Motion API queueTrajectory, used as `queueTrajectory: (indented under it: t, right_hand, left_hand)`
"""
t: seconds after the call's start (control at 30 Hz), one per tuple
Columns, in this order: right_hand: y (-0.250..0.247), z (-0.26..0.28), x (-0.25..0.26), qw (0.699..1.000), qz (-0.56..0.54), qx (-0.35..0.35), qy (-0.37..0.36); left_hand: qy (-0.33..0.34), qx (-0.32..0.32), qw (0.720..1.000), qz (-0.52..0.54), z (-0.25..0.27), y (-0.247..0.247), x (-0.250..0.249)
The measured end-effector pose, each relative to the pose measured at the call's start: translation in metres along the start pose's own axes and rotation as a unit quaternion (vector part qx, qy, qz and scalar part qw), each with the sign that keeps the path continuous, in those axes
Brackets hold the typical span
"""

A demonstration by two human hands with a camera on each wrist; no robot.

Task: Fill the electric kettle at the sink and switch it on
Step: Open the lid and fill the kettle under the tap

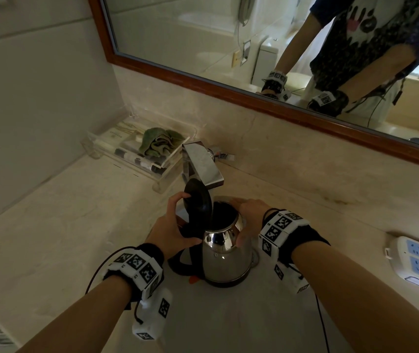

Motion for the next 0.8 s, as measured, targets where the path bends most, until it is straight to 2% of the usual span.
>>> queueTrajectory:
  t: [0.8]
  right_hand:
    - [0.0005, 0.0001, -0.0021, 1.0, -0.015, -0.008, -0.002]
  left_hand:
    - [-0.006, -0.001, 1.0, 0.002, 0.0004, 0.0001, 0.0009]
Point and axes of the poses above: each hand's wrist, its own z-axis away from the middle knuckle, its own y-axis out of the palm, x = y × z, the point moved 5 cm from there along -z, towards the middle knuckle, and after that the axes turned 6 degrees about y, right-handed, at the moved point
